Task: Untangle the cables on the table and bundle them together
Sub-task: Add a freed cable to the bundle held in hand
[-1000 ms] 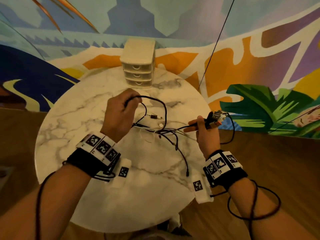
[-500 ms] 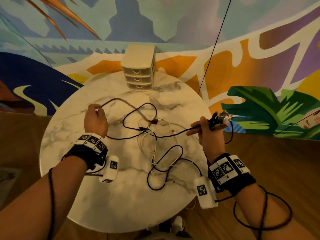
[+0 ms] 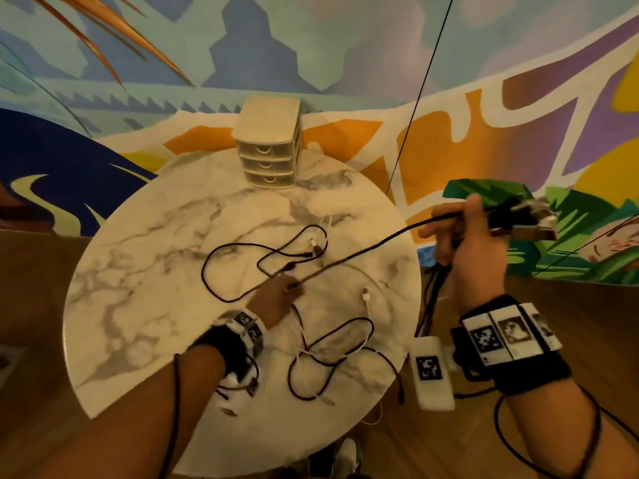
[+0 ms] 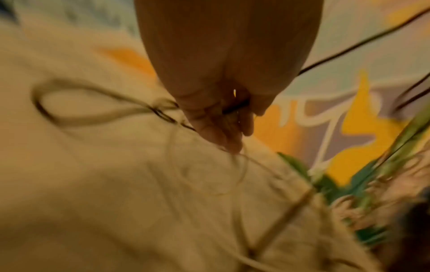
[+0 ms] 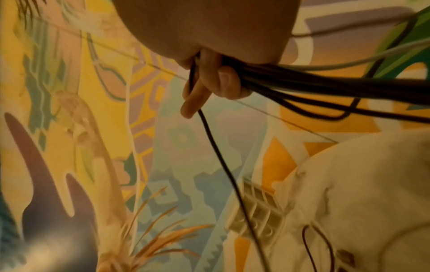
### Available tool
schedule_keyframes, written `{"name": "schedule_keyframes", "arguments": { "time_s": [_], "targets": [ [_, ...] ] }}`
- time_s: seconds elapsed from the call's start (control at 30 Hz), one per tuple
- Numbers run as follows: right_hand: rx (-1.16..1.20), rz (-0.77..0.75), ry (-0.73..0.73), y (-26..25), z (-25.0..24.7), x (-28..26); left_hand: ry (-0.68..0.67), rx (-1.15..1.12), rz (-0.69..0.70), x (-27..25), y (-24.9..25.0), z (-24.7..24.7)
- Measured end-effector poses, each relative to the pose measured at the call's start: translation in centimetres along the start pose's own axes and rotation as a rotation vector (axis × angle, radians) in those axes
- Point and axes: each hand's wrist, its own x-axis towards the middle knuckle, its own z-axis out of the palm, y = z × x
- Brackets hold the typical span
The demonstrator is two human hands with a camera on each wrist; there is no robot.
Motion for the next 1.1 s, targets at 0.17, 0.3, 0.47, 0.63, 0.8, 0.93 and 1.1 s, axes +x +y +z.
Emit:
{"name": "schedule_keyframes", "arguments": {
  "time_s": [0.17,0.3,0.47,0.63,0.8,0.93,1.1],
  "targets": [
    [0.054,-0.003,0.101,0.4,-2.2,0.2,0.557,0.269,0.204,1.7,4.9,-7.0],
    [0.011,0.070,0.029,1.3,-2.1,-1.5,0.629,0.499,0.427,-0.1,9.2,-6.2],
    [-0.175,0.129,-0.185,2.3,-0.6,-4.3,0.671,0.606,0.523,-2.7,13.6,-6.7],
    [-0.308,0.090,-0.384,2.5,2.5,-4.6,0.372,0.916,0.629,-5.7,15.7,-2.6],
    [-0.372,0.048,-0.360,2.9,2.4,-4.1,0.409,0.682,0.646,-6.4,12.0,0.5],
    [-0.225,0.065,-0.178,2.2,1.4,-3.1,0.117,0.431,0.238,-4.4,3.8,0.9],
    [-0.104,0.016,-0.072,1.3,0.5,-2.4,0.368,0.334,0.224,-0.2,3.1,-4.3]
  ]
}}
